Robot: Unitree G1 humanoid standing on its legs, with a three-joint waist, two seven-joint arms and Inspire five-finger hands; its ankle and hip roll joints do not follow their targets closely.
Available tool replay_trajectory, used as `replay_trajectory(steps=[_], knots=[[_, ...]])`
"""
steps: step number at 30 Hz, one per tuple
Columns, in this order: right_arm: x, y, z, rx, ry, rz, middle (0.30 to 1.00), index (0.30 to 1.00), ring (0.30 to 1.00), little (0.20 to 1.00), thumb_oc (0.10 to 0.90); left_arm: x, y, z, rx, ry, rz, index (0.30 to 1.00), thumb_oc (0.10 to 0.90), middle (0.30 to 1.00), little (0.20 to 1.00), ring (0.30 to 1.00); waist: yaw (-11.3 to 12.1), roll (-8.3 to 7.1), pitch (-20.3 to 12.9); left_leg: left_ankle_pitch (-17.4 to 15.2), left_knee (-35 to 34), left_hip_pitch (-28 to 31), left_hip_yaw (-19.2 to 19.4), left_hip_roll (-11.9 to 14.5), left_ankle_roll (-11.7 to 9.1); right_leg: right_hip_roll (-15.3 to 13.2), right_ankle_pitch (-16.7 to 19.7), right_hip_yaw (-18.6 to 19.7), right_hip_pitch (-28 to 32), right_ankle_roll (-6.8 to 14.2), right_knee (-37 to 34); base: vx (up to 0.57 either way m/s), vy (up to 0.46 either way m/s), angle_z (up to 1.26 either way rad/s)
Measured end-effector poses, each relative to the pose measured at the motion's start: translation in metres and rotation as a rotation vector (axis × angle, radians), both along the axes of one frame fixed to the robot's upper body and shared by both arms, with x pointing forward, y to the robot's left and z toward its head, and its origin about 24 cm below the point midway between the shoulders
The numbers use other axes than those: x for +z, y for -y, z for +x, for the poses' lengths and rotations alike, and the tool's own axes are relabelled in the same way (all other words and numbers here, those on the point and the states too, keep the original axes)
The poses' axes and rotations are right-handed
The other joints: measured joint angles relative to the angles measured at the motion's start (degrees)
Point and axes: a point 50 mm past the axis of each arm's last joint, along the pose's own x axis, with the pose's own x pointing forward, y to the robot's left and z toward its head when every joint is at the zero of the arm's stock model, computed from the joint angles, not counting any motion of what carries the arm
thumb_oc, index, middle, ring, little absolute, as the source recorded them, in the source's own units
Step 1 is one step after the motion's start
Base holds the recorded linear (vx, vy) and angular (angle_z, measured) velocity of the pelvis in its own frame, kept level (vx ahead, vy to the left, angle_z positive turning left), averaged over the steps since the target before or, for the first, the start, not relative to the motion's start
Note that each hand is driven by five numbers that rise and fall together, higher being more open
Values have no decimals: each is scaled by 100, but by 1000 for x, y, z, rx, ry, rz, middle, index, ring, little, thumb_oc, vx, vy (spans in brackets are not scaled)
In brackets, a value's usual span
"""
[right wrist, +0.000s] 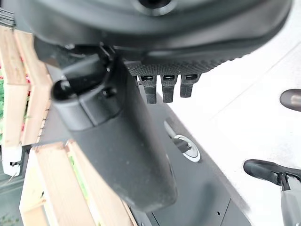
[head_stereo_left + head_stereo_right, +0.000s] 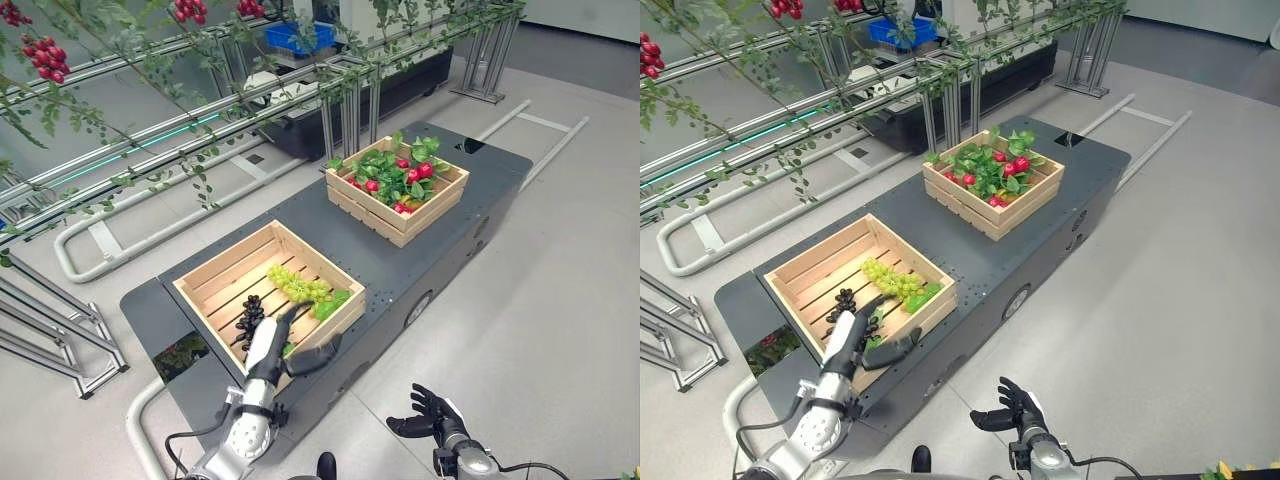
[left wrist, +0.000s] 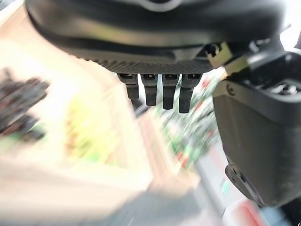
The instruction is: Pick up the fruits from the basket on one side to the basket on the other side
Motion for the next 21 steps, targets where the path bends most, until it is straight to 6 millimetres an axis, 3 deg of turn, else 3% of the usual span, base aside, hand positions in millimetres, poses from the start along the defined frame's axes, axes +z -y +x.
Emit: replay_trajectory(steps=[2,5,8,10,11,12,15,16,17,18,19,21], knots=[[1,7,1,-25,-1,-6,900,900,900,900,800,11,-1,11,1,58,0,900,800,900,900,900,19,-65,68,39,5,-8,60,-38,-2,-109,-28,-200,-30,47,-4,65,184,56],[5,18,7,-89,29,-9,900,900,900,900,800,23,-7,17,-13,124,97,900,800,900,900,900,-44,-11,89,11,28,123,-33,-145,77,-246,-30,-262,49,200,13,115,185,35],[7,22,10,-128,55,-1,900,900,900,900,800,48,-26,22,-78,211,293,900,800,900,900,900,-46,-48,192,-29,19,149,-112,-284,215,-406,-84,-239,7,279,208,106,188,9],[14,30,15,-142,97,-6,900,900,900,900,800,72,-48,32,-95,262,463,900,800,900,900,900,-57,161,375,-61,14,239,-127,-210,285,-543,-387,-59,-628,384,1677,30,53,-10],[19,34,19,-134,128,-10,900,900,900,900,800,85,-62,39,-84,274,547,900,800,900,900,900,-107,231,516,-57,39,335,-123,-202,351,-705,-494,225,-1198,385,2950,0,0,0],[22,34,20,-123,153,0,900,900,900,900,800,101,-79,48,-72,281,663,900,800,900,900,900,-177,140,581,-107,36,372,-157,-282,380,-856,-676,575,-1677,452,3511,13,-31,10],[25,31,26,-101,171,52,900,900,900,900,800,142,-108,72,-8,273,869,900,800,900,900,900,-185,-125,684,-128,29,123,31,-468,433,-1037,-634,841,-2111,432,2273,19,-89,28],[26,30,29,-95,181,61,900,900,900,900,800,150,-112,75,-2,258,915,900,800,900,900,900,-256,-123,696,-124,119,-39,120,-448,427,-1003,-649,845,-2173,404,2083,-17,-109,62],[29,30,32,-86,190,62,900,900,900,900,800,152,-114,75,-7,246,943,900,800,900,900,900,-284,-145,707,-112,218,-105,218,-424,413,-966,-636,845,-2202,389,2080,1,-83,63],[38,31,41,-63,234,61,900,900,900,900,800,151,-116,76,-12,214,978,900,800,900,900,900,-304,-52,887,-82,247,-137,368,-369,354,-905,-433,838,-2165,248,1945,48,-44,39],[42,31,46,-57,254,64,900,900,900,900,800,147,-118,76,-11,195,991,900,800,900,900,900,-276,-28,980,-86,252,-133,380,-361,322,-890,-291,825,-2134,270,1876,50,-35,19],[57,26,73,-14,327,72,900,900,900,900,800,123,-128,72,-22,72,1113,900,800,900,900,900,-184,26,1238,-137,302,-142,411,-267,181,-785,144,850,-2079,347,1645,-37,9,-14]])
